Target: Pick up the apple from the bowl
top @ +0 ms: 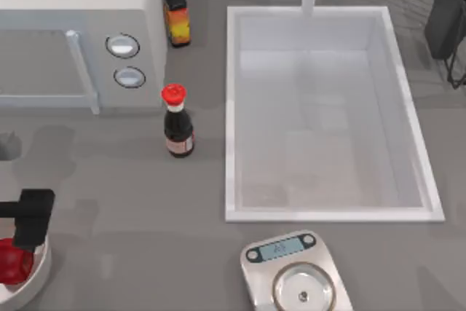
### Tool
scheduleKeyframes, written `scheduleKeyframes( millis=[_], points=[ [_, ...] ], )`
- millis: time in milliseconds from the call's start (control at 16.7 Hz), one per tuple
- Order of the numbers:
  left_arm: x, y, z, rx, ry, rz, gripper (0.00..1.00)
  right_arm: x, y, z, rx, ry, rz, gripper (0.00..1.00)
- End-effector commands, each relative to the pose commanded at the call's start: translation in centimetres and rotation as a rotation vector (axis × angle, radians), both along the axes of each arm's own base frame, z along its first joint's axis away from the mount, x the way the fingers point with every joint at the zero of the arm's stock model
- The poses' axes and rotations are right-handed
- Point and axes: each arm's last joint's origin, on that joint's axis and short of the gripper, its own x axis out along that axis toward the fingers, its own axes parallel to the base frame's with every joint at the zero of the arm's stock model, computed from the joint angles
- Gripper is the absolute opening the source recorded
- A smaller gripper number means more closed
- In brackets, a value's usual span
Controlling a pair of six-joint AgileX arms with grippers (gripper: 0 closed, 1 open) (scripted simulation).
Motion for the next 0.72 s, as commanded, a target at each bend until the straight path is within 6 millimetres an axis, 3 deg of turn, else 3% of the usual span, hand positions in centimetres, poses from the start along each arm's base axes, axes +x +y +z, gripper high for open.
scheduleKeyframes(
  millis=[480, 720],
  points=[
    [0.4, -0.1, -8.2, -0.001, -0.021, -0.003, 1.00, 0.0, 0.0, 0.0, 0.000, 0.000, 0.000, 1.00],
    [-0.1, -0.1, -9.8, 0.000, -0.003, -0.004, 1.00, 0.0, 0.0, 0.0, 0.000, 0.000, 0.000, 1.00]
  ],
)
